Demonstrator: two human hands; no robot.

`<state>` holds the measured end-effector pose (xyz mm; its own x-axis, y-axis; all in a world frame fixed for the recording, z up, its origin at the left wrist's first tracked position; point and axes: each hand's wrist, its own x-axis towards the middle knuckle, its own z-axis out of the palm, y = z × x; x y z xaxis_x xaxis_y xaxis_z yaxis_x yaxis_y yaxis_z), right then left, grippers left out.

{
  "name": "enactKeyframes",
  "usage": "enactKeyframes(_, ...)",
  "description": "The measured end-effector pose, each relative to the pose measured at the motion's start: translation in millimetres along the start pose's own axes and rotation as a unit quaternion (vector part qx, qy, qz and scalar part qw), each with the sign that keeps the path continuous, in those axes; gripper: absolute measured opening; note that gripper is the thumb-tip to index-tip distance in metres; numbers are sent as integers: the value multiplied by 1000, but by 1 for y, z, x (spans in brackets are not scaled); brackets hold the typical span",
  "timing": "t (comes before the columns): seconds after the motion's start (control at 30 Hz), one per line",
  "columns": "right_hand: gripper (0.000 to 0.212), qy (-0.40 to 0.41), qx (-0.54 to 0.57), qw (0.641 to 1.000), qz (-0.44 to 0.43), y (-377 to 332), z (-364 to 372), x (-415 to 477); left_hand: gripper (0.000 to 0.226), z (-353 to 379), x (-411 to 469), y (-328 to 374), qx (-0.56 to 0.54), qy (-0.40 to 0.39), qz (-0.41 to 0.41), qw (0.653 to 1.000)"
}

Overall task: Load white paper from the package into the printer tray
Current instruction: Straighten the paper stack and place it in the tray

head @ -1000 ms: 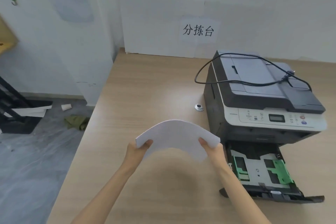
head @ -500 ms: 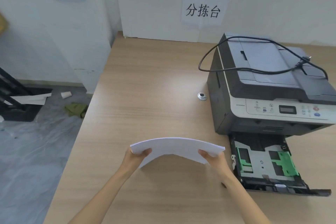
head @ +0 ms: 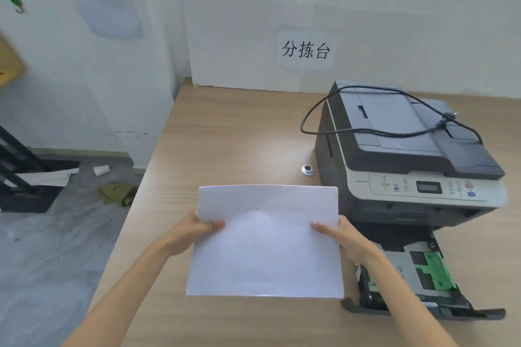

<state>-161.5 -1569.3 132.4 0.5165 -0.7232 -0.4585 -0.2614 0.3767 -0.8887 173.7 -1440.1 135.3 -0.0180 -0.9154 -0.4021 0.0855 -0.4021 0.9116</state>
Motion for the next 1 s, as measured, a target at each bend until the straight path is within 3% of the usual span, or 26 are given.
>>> enactKeyframes(0.07,42,-16,10,1000,1,-18,2,-1,48,-7,-2,16,-30,-18,-7,999)
enactKeyframes(0.17,43,-2,3,1000,-25,-37,9,-4,41,-9,-6,27,-94,-27,4,995)
enactKeyframes(0.4,53,-34,38,999,-15,-51,11,-8,37,-7,-18,50,-101,42,62,992)
enactKeyframes(0.53,47,-11,24,999,-40,-54,19,-11,32,-4,-19,59,-117,69,64,989)
enactKeyframes(0.63,37,29,32,995,-92,-58,22,-16,49,-7,-21,55,-148,51,14,988)
enactKeyframes(0.73,33,66,69,989,-109,-53,21,-23,66,-11,-26,45,-105,-27,-65,992)
enactKeyframes(0.8,33,88,57,987,-124,-47,19,-31,61,-7,-26,40,-61,-51,-67,995)
enactKeyframes(1.0,33,108,47,980,-158,-24,12,-67,43,24,-28,51,9,-26,-23,999)
